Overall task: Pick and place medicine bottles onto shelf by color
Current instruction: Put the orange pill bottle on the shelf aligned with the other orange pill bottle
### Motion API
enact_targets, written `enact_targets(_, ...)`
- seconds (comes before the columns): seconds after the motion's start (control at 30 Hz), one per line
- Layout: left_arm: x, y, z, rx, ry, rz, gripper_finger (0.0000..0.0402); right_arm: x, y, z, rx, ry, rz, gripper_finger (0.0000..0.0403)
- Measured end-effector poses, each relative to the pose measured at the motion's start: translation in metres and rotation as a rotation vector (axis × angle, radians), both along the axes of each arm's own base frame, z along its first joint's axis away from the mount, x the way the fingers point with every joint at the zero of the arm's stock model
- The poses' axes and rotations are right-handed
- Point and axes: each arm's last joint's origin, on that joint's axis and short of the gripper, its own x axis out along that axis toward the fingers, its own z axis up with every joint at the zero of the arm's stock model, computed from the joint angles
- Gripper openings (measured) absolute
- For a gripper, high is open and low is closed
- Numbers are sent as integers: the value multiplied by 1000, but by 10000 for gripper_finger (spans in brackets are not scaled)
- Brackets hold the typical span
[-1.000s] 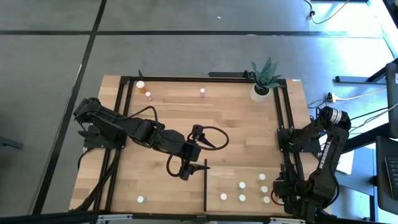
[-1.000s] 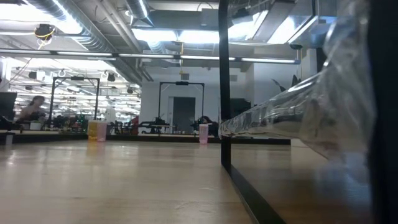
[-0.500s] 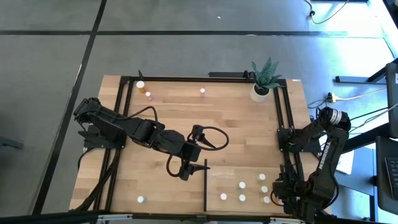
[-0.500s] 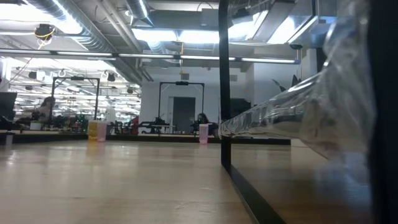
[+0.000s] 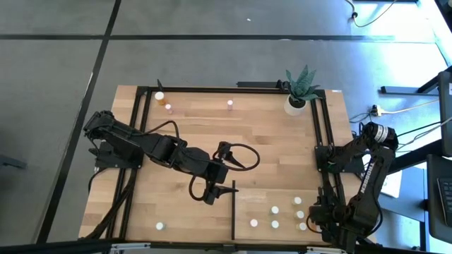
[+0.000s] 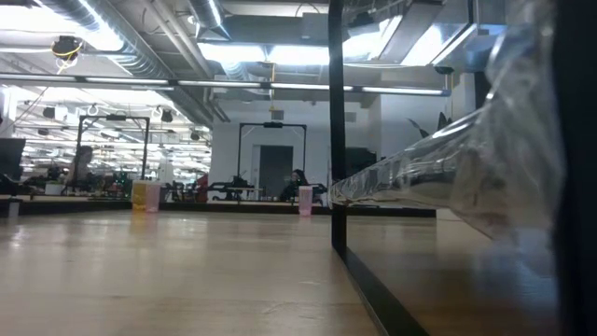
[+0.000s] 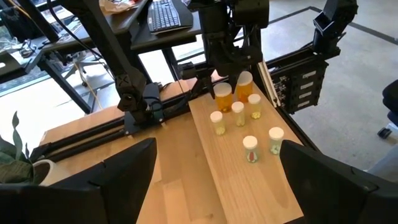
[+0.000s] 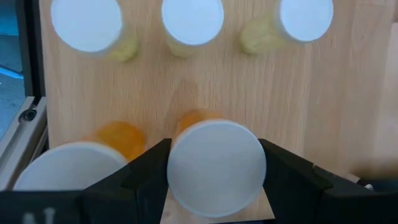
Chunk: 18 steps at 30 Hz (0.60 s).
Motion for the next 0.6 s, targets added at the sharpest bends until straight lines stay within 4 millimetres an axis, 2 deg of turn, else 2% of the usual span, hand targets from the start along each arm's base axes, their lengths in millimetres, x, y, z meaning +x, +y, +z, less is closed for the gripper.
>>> enact_targets(0.27, 0, 0, 0, 0, 0, 0, 335, 0, 0, 0, 2, 1, -14, 229)
enact_targets(0.6, 0, 0, 0, 0, 0, 0, 335, 0, 0, -2, -4, 10, -10, 277)
